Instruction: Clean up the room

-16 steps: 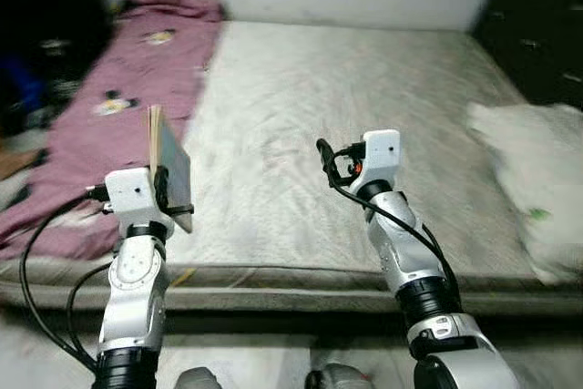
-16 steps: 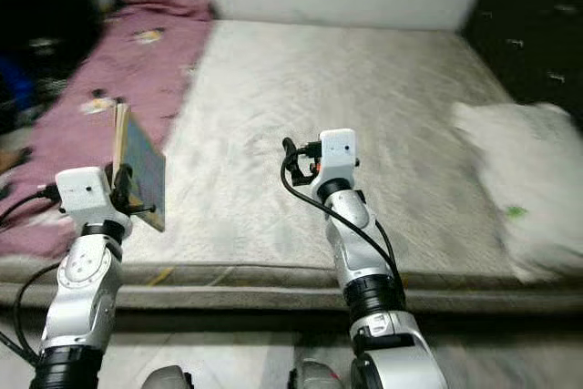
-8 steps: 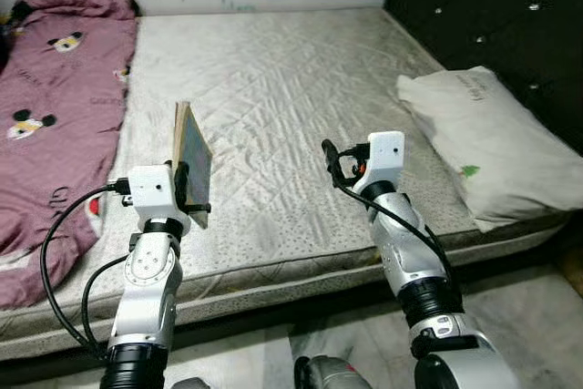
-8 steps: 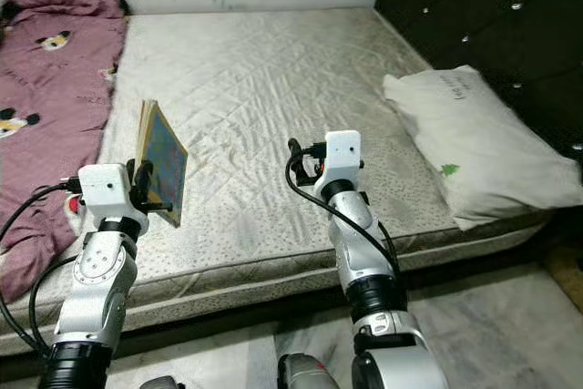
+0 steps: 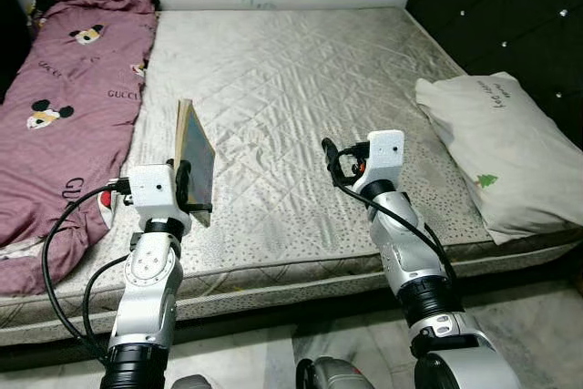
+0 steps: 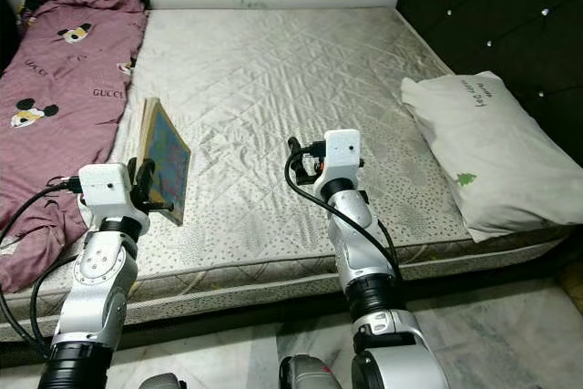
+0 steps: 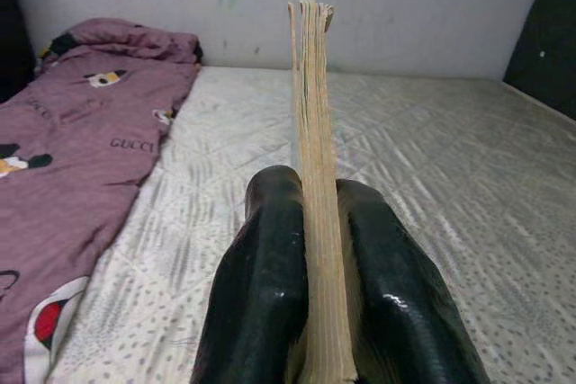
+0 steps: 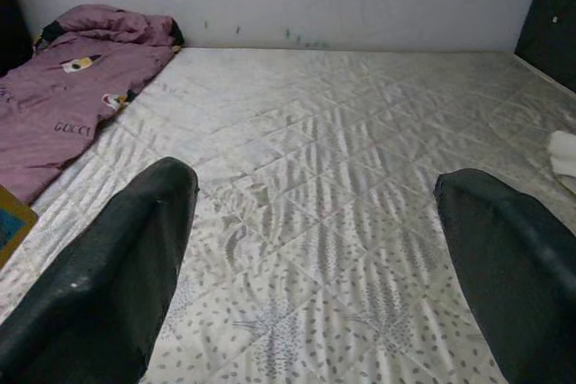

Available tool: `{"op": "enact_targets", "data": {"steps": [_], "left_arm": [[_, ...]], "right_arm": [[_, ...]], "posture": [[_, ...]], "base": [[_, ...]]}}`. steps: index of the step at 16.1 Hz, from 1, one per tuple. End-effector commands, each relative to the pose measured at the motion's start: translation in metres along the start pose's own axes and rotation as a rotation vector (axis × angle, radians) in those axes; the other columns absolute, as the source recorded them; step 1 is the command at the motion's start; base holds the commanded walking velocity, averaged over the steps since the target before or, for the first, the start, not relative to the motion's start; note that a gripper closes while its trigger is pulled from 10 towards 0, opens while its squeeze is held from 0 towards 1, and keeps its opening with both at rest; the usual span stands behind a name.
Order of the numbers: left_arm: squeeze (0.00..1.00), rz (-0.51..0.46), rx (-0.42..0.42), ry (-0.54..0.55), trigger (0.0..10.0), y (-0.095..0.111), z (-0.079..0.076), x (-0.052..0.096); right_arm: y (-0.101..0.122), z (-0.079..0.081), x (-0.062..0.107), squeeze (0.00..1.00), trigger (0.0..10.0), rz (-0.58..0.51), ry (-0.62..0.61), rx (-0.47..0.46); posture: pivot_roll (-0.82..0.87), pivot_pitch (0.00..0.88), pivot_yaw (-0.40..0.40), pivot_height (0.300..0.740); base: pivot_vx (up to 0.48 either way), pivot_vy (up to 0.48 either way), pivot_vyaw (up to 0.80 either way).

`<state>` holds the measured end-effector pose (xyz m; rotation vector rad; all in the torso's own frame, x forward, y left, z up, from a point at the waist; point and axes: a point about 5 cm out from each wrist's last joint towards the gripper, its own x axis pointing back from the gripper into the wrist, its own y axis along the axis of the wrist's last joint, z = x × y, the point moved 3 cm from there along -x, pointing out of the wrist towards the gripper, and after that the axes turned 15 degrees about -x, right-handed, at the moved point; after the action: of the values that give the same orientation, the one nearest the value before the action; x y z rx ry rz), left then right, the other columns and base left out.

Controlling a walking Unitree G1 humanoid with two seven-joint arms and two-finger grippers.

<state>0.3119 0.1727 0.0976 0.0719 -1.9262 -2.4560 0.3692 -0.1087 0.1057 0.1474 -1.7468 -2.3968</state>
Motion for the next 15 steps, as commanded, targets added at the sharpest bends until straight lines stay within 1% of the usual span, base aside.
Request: {"op": "enact_targets", "data": {"steps": [1,4,7,15], "left_arm": [[0.0,-0.049,0.001,0.004,10.0,0.0117,0.0015,-0.0023],[0.0,-0.05,0.01,0.004,10.0,0.0121,0.0013,-0.0027],[0.0,-0.049,0.013,0.003,10.0,0.012,0.001,-0.0026],[0.0,-0.047,0.02,0.002,10.0,0.0124,-0.0002,-0.0031]], "right_arm": [[0.0017,0.0018,-0.0022,0.0,10.0,-0.003,0.009,0.009],[0.002,0.0025,-0.0025,0.0,10.0,-0.004,0.014,0.019],[0.0019,0.0024,-0.0022,0.0,10.0,-0.005,0.014,0.021],[0.0009,0.0016,-0.0021,0.0,10.0,-0.001,0.015,0.023]], "posture": [[-0.04,0.0,-0.038,0.74],[-0.04,0.0,-0.038,0.74],[-0.04,0.0,-0.038,0.74],[-0.05,0.0,-0.04,0.74]], "base": [[0.0,-0.259,0.0],[0.0,-0.271,0.0],[0.0,-0.266,0.51],[0.0,-0.33,0.0]]}}
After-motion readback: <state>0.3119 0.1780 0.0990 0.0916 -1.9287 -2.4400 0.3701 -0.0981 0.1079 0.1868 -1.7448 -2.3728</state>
